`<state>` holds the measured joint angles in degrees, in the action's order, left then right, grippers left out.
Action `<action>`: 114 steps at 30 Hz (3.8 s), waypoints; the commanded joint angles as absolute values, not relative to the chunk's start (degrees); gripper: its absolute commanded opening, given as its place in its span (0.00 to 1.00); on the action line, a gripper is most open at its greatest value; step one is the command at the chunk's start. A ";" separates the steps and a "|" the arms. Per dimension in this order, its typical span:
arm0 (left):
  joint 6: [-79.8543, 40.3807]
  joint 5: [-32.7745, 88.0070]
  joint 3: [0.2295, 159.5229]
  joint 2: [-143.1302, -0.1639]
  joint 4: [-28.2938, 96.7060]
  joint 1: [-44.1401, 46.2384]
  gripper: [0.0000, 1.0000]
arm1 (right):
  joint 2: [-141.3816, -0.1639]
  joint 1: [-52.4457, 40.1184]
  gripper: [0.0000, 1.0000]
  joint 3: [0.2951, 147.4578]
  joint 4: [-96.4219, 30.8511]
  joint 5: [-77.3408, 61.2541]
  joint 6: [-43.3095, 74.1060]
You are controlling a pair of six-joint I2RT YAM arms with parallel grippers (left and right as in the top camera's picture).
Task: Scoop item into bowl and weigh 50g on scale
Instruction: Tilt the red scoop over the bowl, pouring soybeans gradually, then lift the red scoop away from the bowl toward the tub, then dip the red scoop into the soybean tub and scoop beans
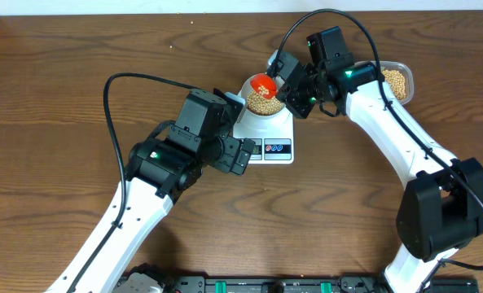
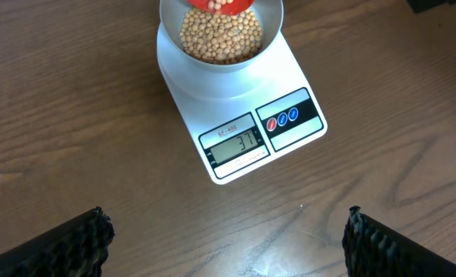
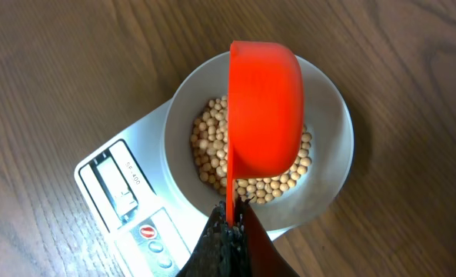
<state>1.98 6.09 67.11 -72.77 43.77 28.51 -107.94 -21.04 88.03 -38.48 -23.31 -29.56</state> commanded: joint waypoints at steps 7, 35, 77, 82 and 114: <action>2.76 6.42 66.92 -73.21 44.10 28.36 0.98 | -106.13 -20.99 0.01 89.25 -38.35 -21.30 -33.78; 2.79 6.42 66.92 -73.21 44.10 28.36 0.98 | -103.57 -19.51 0.01 89.25 -37.23 -21.56 -32.05; 2.79 6.42 66.92 -73.21 44.10 28.36 0.98 | -108.42 14.24 0.01 89.19 -48.49 -32.12 -16.56; 2.79 6.42 66.92 -73.21 44.10 28.36 0.98 | -108.84 12.73 0.01 89.19 -48.42 -31.83 -17.69; 2.79 6.42 66.92 -73.21 44.12 28.36 0.98 | -113.60 6.00 0.01 89.14 -46.92 -27.16 -14.55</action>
